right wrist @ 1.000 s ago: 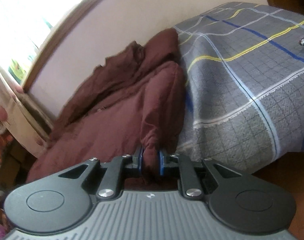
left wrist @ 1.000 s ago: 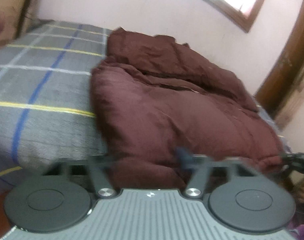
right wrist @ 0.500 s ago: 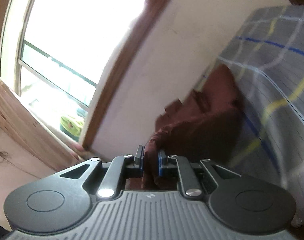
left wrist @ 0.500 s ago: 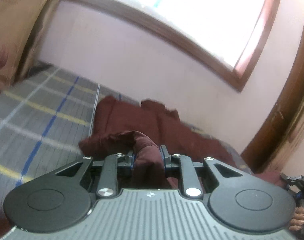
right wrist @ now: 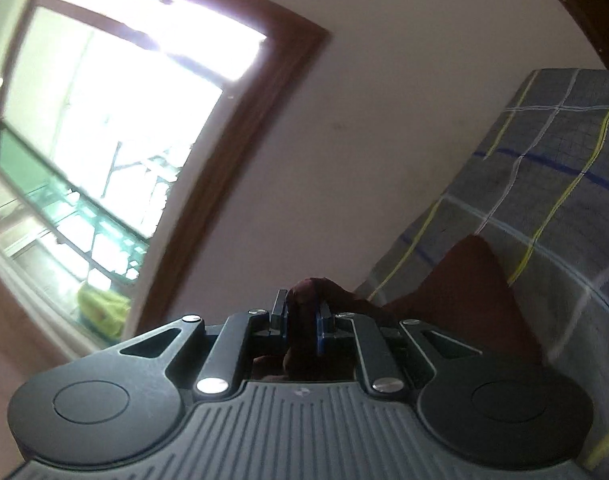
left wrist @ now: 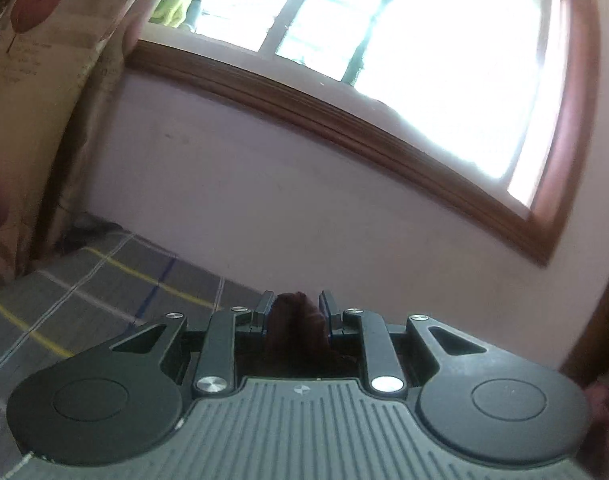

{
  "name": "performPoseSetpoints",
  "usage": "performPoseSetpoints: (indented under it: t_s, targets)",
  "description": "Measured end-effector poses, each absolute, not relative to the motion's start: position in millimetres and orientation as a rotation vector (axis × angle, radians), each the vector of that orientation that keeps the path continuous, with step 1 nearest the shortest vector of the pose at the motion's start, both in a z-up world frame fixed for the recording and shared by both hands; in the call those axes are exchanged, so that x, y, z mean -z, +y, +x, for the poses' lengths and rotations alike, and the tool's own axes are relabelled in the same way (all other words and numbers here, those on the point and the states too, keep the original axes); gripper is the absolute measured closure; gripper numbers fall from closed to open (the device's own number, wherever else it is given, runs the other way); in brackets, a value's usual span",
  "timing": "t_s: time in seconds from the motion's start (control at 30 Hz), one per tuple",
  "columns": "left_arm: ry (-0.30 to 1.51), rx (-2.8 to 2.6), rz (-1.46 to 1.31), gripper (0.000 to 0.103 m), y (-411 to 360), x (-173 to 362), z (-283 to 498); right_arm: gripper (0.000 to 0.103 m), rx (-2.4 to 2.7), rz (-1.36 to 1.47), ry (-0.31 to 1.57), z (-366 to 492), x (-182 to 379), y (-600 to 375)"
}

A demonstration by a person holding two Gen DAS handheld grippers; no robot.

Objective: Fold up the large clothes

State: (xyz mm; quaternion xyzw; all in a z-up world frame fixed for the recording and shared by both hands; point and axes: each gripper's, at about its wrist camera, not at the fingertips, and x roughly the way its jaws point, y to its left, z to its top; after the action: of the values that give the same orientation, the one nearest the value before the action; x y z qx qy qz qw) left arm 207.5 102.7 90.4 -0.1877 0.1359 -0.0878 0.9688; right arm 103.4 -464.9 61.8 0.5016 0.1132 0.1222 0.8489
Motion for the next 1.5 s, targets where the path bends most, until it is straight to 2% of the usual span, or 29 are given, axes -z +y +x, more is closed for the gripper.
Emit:
performPoseSetpoints:
  t_s: [0.23,0.33,0.4,0.43,0.47,0.57,0.63,0.73,0.8,0.9,1.07,1.27,1.33,1.37,1.4,1.5]
  targets:
    - [0.273,0.123,-0.308,0.077,96,-79,256,0.091,-0.142,1.085,0.317,183,-27,-463]
    - [0.252,0.056,-0.290,0.052,94,-73,267,0.091,-0.070,1.083,0.368,210,-7,-457]
    - [0.213,0.012,-0.295,0.012,98,-74,266,0.091,-0.035,1.071,0.385,223,6,-452]
    - [0.197,-0.008,-0.297,0.005,100,-76,265,0.091,-0.016,1.068,0.391,228,11,-450]
    - [0.182,-0.021,-0.296,0.003,100,-77,263,0.091,-0.005,1.067,0.390,231,15,-448]
    - [0.184,-0.002,-0.249,0.003,97,-82,255,0.091,0.000,1.045,0.385,237,21,-445]
    - [0.201,0.032,-0.208,0.005,91,-82,248,0.087,-0.011,1.066,0.374,233,20,-447]
    - [0.261,0.126,-0.179,0.016,79,-81,236,0.084,-0.023,1.029,0.318,211,1,-449]
    - [0.309,0.199,-0.191,0.036,69,-76,229,0.084,-0.007,0.869,0.276,188,-22,-437]
    - [0.386,0.305,-0.188,0.056,51,-68,228,0.085,0.002,0.579,0.205,153,-52,-403]
    - [0.430,0.332,-0.120,0.056,17,-54,244,0.084,0.064,0.274,0.156,134,-75,-364]
    - [0.486,0.270,-0.095,0.056,16,-42,285,0.084,0.073,0.385,0.242,171,-60,-390]
    - [0.490,0.273,-0.096,0.056,17,-39,288,0.072,0.037,0.520,0.204,164,-55,-405]
    - [0.491,0.274,-0.093,0.055,17,-37,288,0.061,0.020,0.595,0.164,156,-53,-413]
    - [0.491,0.275,-0.091,0.054,18,-36,289,0.057,0.018,0.628,0.135,147,-52,-419]
    - [0.501,0.271,-0.113,0.053,22,-30,295,0.058,-0.008,0.559,0.085,123,-65,-414]
